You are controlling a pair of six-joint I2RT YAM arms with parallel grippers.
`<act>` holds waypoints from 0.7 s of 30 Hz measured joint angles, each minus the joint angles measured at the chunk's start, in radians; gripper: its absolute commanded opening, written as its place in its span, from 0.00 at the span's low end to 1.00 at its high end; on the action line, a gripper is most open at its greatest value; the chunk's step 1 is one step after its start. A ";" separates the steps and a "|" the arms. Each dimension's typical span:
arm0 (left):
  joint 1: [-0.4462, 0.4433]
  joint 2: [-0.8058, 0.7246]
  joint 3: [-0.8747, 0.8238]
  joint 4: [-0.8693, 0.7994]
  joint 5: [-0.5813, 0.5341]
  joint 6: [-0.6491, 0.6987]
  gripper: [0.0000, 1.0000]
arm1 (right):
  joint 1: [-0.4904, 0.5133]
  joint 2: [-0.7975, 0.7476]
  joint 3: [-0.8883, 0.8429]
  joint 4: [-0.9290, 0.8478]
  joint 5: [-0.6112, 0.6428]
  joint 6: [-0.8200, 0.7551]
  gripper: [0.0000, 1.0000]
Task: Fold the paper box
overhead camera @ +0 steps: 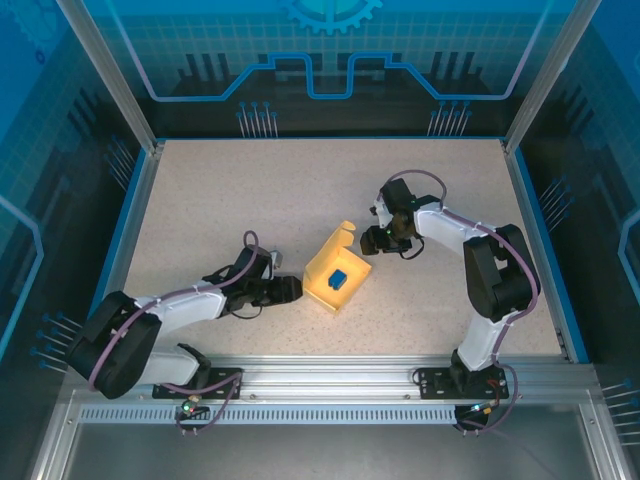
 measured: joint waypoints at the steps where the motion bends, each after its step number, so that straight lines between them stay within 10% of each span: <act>1: 0.000 0.002 -0.002 0.011 0.000 -0.004 0.62 | 0.000 0.000 0.000 0.000 0.000 0.000 0.59; 21: 0.002 0.054 0.020 0.043 -0.007 -0.056 0.63 | 0.000 -0.014 -0.036 -0.016 0.037 -0.009 0.59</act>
